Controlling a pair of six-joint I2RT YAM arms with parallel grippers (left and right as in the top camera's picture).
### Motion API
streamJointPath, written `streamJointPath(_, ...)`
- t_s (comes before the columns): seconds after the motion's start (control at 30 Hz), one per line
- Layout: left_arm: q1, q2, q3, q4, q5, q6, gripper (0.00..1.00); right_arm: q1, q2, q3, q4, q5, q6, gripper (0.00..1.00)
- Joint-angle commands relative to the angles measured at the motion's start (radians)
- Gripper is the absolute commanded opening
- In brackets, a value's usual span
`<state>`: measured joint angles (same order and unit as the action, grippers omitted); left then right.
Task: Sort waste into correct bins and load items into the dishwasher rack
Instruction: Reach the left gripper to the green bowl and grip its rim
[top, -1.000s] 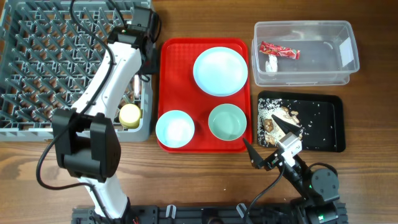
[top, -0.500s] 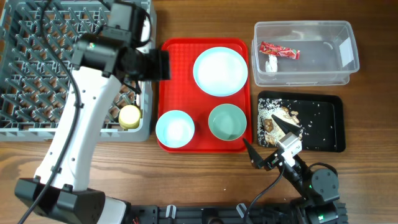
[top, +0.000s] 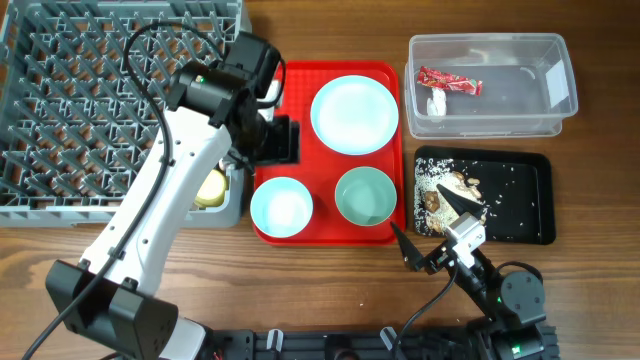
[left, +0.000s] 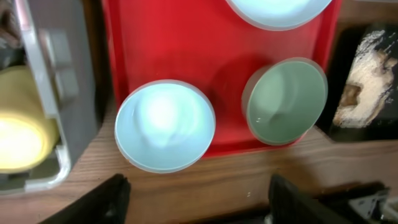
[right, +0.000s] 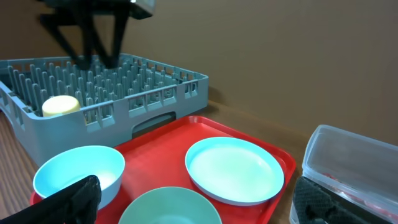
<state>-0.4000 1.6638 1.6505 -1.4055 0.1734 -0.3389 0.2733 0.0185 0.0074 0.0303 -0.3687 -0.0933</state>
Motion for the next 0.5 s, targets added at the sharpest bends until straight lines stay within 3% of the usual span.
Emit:
streamJointPath(0.0,0.0,-0.09,-0.003,-0.054,0.009,0.042,0.71,-0.002,0.0,-0.002,0.002,0.01,0.014,1.0)
streamJointPath(0.1,0.0,-0.163,-0.003,-0.074,0.008,0.048,0.74,-0.002,0.0,-0.002,0.002,0.01,0.014,1.0)
streamJointPath(0.13,0.0,-0.183,-0.003,-0.074,0.008,0.047,0.81,-0.002,0.0,-0.002,0.002,0.01,0.014,1.0)
streamJointPath(0.17,0.0,-0.212,-0.003,-0.072,0.008,0.047,1.0,-0.002,0.0,-0.002,0.002,0.01,0.014,1.0)
streamJointPath(0.47,0.0,-0.382,-0.003,-0.013,0.037,0.031,1.0,-0.002,0.0,-0.002,0.002,0.01,0.014,1.0)
